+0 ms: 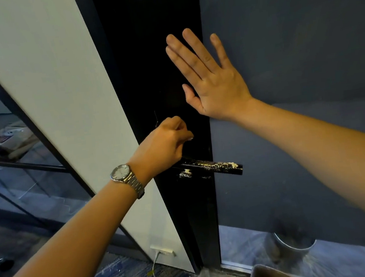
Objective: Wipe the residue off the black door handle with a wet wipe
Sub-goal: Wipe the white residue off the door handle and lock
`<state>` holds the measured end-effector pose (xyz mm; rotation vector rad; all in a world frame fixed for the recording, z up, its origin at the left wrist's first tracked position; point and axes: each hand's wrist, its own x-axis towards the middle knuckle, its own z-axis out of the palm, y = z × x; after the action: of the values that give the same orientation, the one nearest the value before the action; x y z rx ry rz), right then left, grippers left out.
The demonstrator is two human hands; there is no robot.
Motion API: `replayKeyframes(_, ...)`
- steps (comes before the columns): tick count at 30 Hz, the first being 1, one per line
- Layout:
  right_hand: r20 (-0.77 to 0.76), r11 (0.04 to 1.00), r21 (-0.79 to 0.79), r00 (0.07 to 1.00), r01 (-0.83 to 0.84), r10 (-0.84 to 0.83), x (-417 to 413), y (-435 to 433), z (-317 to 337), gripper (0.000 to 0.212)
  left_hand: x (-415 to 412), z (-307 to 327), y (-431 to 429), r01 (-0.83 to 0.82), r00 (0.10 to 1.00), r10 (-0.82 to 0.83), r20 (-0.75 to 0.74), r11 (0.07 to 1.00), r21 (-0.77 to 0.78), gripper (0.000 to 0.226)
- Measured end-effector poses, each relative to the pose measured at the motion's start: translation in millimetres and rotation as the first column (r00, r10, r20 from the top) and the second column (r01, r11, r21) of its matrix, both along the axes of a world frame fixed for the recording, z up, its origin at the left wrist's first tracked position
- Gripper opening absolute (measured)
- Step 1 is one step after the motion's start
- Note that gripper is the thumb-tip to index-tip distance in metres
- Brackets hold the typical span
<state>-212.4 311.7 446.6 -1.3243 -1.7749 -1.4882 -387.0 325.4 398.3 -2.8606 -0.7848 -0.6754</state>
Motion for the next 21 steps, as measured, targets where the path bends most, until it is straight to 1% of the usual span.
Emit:
replayKeyframes(3, -0.005, 1.0, -0.002, 1.0, 0.005, -0.005, 0, 0, 0, 0.056, -8, -1, 8, -0.006, 0.988, 0.012, 0.156, 0.999, -0.041, 0.021)
replayKeyframes(4, -0.005, 1.0, -0.002, 1.0, 0.008, -0.008, 0, 0, 0, 0.056, -8, -2, 8, -0.017, 0.984, 0.025, 0.176, 0.999, -0.045, 0.02)
replayKeyframes(6, -0.001, 1.0, -0.001, 1.0, 0.009, -0.009, -1, 1, -1, 0.056, 1, -4, 1, -0.052, 0.987, 0.053, 0.152, 0.999, -0.011, 0.021)
replayKeyframes(8, 0.003, 1.0, 0.001, 1.0, 0.012, -0.012, 0, 1, -1, 0.056, 12, -6, -6, 0.004, 0.998, -0.005, 0.06, 1.0, 0.021, 0.022)
replayKeyframes(10, -0.001, 1.0, -0.001, 1.0, 0.006, -0.006, 0, 1, -1, 0.056, 18, -8, -7, 0.064, 0.997, -0.063, -0.044, 0.998, 0.016, 0.022)
replayKeyframes(11, -0.003, 1.0, -0.006, 1.0, 0.0, 0.0, 1, 0, -1, 0.056, 17, -9, -5, 0.068, 0.997, -0.068, -0.032, 0.997, 0.023, 0.021)
replayKeyframes(12, -0.003, 1.0, -0.011, 1.0, -0.006, 0.006, 1, 0, -1, 0.056, 15, -10, -2, 0.052, 0.998, -0.053, 0.041, 0.998, 0.03, 0.019)
replayKeyframes(13, -0.003, 1.0, -0.018, 1.0, -0.01, 0.01, 1, 0, -1, 0.056, 12, -11, -1, 0.017, 0.986, -0.02, 0.165, 1.0, 0.018, 0.017)
replayKeyframes(14, -0.003, 1.0, -0.023, 1.0, -0.015, 0.015, 1, 0, -1, 0.056, 7, -12, -2, -0.03, 0.949, 0.036, 0.312, 0.999, -0.026, 0.015)
replayKeyframes(15, -0.004, 1.0, -0.026, 1.0, -0.015, 0.015, 2, 0, -1, 0.056, 4, -14, -5, -0.078, 0.894, 0.116, 0.433, 0.991, -0.105, 0.015)
replayKeyframes(16, -0.006, 1.0, -0.025, 1.0, -0.016, 0.015, 2, 0, -1, 0.056, 3, -18, -9, -0.121, 0.836, 0.215, 0.505, 0.97, -0.212, 0.015)
replayKeyframes(18, -0.004, 1.0, -0.014, 1.0, -0.012, 0.012, 1, 1, -1, 0.057, 3, -28, -13, -0.176, 0.752, 0.403, 0.522, 0.885, -0.431, 0.018)
replayKeyframes(19, -0.001, 1.0, -0.009, 1.0, -0.009, 0.009, 1, 1, -1, 0.057, 4, -31, -15, -0.183, 0.729, 0.459, 0.508, 0.846, -0.501, 0.02)
replayKeyframes(21, -0.001, 1.0, -0.004, 1.0, -0.008, 0.008, 1, 1, -1, 0.057, 5, -28, -16, -0.182, 0.718, 0.494, 0.491, 0.813, -0.553, 0.022)
